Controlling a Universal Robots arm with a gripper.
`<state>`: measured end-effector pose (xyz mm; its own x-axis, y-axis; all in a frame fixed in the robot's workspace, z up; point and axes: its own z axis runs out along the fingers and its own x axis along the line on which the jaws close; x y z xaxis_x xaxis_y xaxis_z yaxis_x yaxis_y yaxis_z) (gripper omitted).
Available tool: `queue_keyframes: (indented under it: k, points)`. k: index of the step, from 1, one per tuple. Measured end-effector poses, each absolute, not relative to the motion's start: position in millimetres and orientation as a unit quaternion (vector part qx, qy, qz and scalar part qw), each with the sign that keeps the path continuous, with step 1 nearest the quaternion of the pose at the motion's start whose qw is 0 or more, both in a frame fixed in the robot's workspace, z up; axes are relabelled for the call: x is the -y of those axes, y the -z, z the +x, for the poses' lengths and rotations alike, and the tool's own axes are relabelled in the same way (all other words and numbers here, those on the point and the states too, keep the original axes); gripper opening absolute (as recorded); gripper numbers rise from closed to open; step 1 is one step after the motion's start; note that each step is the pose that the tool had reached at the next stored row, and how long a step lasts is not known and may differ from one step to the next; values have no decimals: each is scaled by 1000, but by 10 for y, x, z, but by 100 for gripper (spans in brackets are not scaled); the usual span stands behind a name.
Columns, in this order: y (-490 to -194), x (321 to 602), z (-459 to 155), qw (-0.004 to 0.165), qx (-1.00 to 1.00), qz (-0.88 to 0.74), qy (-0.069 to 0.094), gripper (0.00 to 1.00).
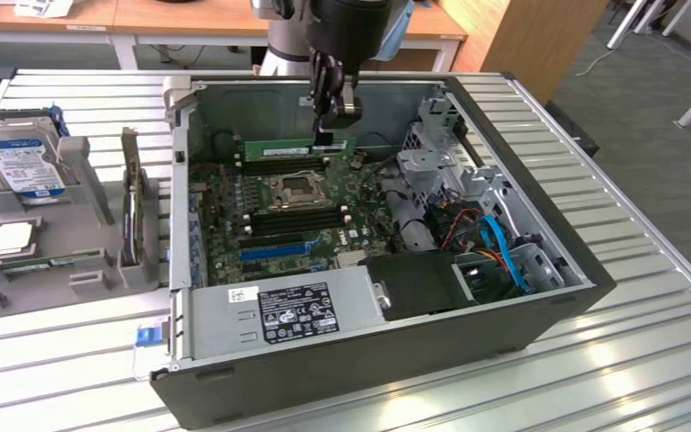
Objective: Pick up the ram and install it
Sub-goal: 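Pick up the ram and move it above insertion slot, then insert the ram into the slot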
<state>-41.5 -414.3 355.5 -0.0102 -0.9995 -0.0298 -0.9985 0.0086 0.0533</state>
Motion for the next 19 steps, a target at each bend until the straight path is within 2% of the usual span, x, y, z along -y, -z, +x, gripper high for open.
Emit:
queue_keyframes:
  k: [19]
  points:
    - [-3496,4143,-387,8,710,703,29,12]
